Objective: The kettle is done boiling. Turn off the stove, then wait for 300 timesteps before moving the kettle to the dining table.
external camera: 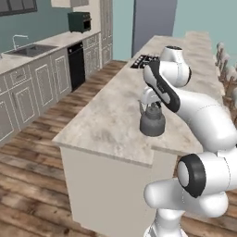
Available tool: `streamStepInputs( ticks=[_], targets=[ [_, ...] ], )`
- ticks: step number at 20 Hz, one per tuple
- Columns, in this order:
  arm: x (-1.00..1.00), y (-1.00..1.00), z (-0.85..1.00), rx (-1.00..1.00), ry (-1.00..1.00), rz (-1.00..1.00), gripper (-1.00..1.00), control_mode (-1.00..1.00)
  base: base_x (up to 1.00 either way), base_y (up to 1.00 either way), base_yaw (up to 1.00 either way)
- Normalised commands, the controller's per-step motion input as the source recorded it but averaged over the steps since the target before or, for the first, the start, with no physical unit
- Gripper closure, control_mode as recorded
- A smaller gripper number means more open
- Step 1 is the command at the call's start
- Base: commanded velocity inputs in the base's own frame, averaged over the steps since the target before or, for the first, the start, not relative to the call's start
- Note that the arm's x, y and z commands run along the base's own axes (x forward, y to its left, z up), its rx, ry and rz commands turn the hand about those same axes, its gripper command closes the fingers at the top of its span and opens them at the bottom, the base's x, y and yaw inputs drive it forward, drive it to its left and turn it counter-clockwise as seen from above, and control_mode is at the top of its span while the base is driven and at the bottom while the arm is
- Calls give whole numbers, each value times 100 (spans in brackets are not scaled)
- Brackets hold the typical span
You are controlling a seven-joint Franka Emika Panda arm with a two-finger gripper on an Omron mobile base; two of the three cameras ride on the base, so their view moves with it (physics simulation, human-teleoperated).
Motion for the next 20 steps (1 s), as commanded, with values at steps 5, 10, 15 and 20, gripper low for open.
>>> streamStepInputs(
  ticks=[5, 10, 15, 20],
  targets=[
    [0, 0, 0, 0, 0, 0, 100, 100, -64, -27, 42],
    [0, 0, 0, 0, 0, 0, 100, 100, -84, -10, 29],
    [0, 0, 0, 0, 0, 0, 100, 100, -43, -26, 30],
    [0, 0, 0, 0, 0, 0, 100, 100, -5, -47, 32]
  ],
)
